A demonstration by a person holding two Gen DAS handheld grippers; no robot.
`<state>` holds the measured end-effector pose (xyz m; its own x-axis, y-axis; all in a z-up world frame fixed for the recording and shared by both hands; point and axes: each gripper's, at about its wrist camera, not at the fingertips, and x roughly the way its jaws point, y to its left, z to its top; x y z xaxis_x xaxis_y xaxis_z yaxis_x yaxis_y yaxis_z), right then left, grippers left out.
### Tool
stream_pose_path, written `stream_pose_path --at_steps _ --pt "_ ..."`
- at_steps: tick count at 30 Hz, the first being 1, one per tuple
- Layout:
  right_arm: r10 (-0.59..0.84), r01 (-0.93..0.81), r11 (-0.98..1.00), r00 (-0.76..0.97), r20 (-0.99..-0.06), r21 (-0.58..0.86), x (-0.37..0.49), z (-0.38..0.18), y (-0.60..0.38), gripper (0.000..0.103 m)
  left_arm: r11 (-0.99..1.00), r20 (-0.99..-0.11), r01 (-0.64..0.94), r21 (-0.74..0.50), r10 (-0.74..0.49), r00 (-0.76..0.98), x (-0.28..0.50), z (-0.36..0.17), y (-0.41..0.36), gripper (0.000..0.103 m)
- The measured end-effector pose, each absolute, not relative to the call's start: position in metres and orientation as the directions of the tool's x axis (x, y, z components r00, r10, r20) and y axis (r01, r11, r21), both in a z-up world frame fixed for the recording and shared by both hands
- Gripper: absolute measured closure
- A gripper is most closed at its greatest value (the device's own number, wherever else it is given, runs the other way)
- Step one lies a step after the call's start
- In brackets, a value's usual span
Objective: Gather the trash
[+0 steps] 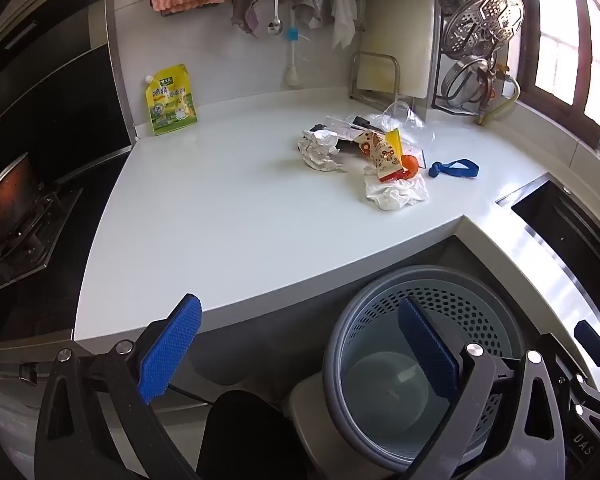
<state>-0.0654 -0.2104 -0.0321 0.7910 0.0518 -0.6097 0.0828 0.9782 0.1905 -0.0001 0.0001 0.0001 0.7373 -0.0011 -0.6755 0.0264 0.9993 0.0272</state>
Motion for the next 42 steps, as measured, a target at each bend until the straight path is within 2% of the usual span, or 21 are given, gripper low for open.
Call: stream_pose_path --at_steps 42 --pt "0.047 0.083 0.979 0.791 -0.610 0.183 -0.066 -0.032 -0.208 0.018 0.998 -0.668 0.034 0.048 0.007 0.744 0.000 0.003 0.002 0.006"
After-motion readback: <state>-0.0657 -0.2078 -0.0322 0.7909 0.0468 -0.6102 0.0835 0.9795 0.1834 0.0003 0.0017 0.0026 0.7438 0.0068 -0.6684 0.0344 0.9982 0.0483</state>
